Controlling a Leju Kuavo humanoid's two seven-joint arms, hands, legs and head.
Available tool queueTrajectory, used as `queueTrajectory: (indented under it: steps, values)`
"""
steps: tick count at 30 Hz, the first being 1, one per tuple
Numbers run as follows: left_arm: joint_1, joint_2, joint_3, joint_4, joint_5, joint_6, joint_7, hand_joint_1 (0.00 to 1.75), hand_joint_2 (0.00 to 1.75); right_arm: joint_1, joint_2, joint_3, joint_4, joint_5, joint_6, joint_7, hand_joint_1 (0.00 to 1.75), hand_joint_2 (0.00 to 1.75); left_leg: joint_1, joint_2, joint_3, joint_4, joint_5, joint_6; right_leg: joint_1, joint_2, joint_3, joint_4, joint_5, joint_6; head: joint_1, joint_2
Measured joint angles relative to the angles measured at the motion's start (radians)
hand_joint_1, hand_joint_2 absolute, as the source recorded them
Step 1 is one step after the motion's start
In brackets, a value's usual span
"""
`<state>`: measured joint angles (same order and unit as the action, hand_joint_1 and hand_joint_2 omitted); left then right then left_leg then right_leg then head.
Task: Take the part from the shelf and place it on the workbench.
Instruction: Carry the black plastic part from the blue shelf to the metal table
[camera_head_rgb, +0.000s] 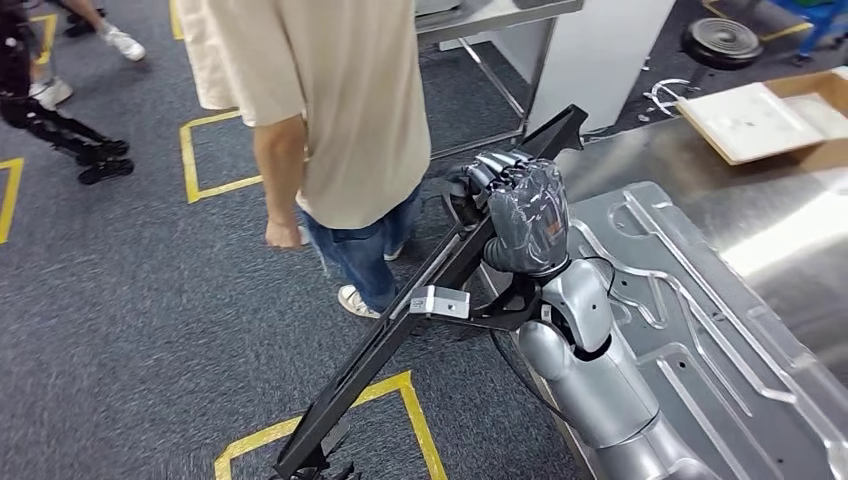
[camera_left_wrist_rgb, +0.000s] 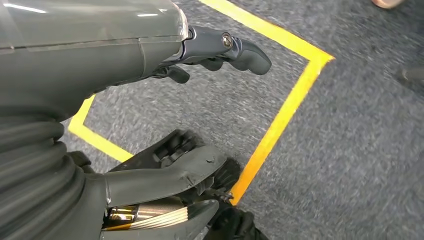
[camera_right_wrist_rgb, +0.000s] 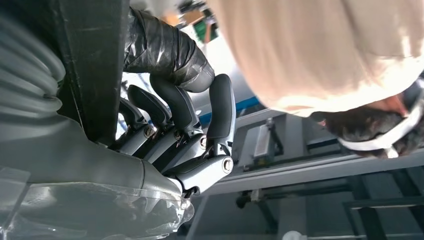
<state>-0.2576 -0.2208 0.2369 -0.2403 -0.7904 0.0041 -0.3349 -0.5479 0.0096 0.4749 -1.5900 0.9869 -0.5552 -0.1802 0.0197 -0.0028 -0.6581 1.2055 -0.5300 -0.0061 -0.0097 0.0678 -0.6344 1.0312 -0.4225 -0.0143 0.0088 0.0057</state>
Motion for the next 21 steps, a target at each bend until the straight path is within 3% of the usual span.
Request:
queueTrajectory:
  steps: [2, 4, 6, 8, 10, 12, 13, 14, 15, 17, 19, 21]
  values:
    - [-0.001, 0.0, 0.0, 0.0, 0.003, -0.001, -0.002, 0.0, 1.75, 0.0, 0.0, 0.0, 0.0, 0.0, 0.0, 0.001, 1.75, 1.75, 0.006, -0.042, 0.05, -0.115, 0.048, 0.003, -0.001, 0.027, -0.005, 0.009, -0.002, 0.007, 0.0, 0.0]
    - [0.002, 0.001, 0.0, 0.0, 0.007, -0.002, -0.006, 0.0, 1.75, 0.001, -0.001, 0.0, 0.0, -0.001, -0.001, 0.002, 1.75, 1.75, 0.005, -0.07, 0.068, -0.157, 0.052, 0.007, -0.004, 0.049, -0.016, 0.014, 0.001, 0.019, 0.0, 0.0]
    - [0.003, 0.0, 0.0, 0.0, 0.01, -0.002, -0.009, 0.0, 1.75, 0.005, -0.004, -0.001, 0.0, -0.002, -0.002, 0.004, 1.75, 1.75, 0.004, -0.054, 0.07, -0.164, 0.058, 0.017, -0.008, 0.066, -0.024, 0.011, 0.007, 0.033, 0.0, 0.0]
    - [0.001, -0.002, 0.0, 0.0, 0.013, -0.003, -0.012, 0.0, 1.75, 0.006, -0.007, -0.002, 0.0, -0.002, -0.002, 0.005, 1.75, 1.75, 0.007, -0.031, 0.074, -0.176, 0.066, 0.033, -0.006, 0.03, -0.04, 0.04, -0.012, 0.043, 0.002, 0.0]
    - [0.001, -0.002, 0.0, 0.0, 0.013, -0.003, -0.013, 0.0, 1.75, 0.006, -0.009, -0.003, 0.0, -0.003, -0.002, 0.005, 1.75, 1.75, 0.004, -0.006, 0.076, -0.182, 0.069, 0.043, -0.004, -0.034, -0.087, 0.142, -0.067, 0.049, 0.005, 0.0]
    - [0.006, 0.0, 0.001, 0.0, 0.013, -0.003, -0.013, 0.0, 1.75, 0.009, -0.01, -0.003, 0.0, -0.003, -0.002, 0.005, 1.75, 1.75, 0.001, 0.022, 0.075, -0.182, 0.068, 0.046, -0.006, -0.06, -0.14, 0.253, -0.11, 0.053, 0.005, 0.0]
    - [0.007, 0.0, 0.001, 0.0, 0.013, -0.003, -0.013, 0.0, 1.75, 0.011, -0.011, -0.003, 0.0, -0.003, -0.002, 0.005, 1.75, 1.75, 0.0, 0.035, 0.075, -0.182, 0.067, 0.046, -0.007, -0.065, -0.147, 0.27, -0.108, 0.054, 0.005, 0.0]
    - [0.007, 0.0, 0.001, 0.0, 0.013, -0.003, -0.013, 0.0, 1.75, 0.012, -0.011, -0.003, 0.001, -0.003, -0.002, 0.005, 1.75, 1.75, -0.001, 0.048, 0.076, -0.182, 0.066, 0.045, -0.006, -0.068, -0.133, 0.247, -0.088, 0.052, 0.005, 0.0]
    - [0.007, 0.0, 0.001, 0.0, 0.013, -0.003, -0.013, 0.0, 1.75, 0.012, -0.012, -0.003, 0.0, -0.003, -0.002, 0.005, 1.75, 1.75, -0.001, 0.059, 0.077, -0.182, 0.065, 0.044, -0.005, -0.078, -0.101, 0.191, -0.058, 0.048, 0.005, 0.0]
    - [0.006, 0.0, 0.001, 0.0, 0.013, -0.003, -0.013, 0.0, 1.75, 0.009, -0.012, -0.003, 0.0, -0.003, -0.002, 0.005, 1.75, 1.75, -0.005, 0.08, 0.082, -0.181, 0.06, 0.039, 0.007, -0.125, -0.027, 0.058, -0.015, 0.035, 0.005, 0.0]
    - [0.006, 0.0, 0.001, 0.0, 0.013, -0.003, -0.013, 0.0, 1.75, 0.007, -0.013, -0.003, 0.0, -0.003, -0.002, 0.005, 1.75, 1.75, -0.011, 0.098, 0.087, -0.181, 0.055, 0.03, 0.02, -0.15, 0.001, 0.001, -0.008, 0.023, 0.005, 0.0]
    - [0.005, 0.0, 0.001, 0.0, 0.013, -0.003, -0.013, 0.0, 1.75, 0.007, -0.014, -0.003, 0.0, -0.003, -0.002, 0.005, 1.75, 1.75, -0.013, 0.115, 0.092, -0.183, 0.051, 0.02, 0.02, -0.126, 0.001, -0.002, -0.005, 0.014, 0.005, 0.0]
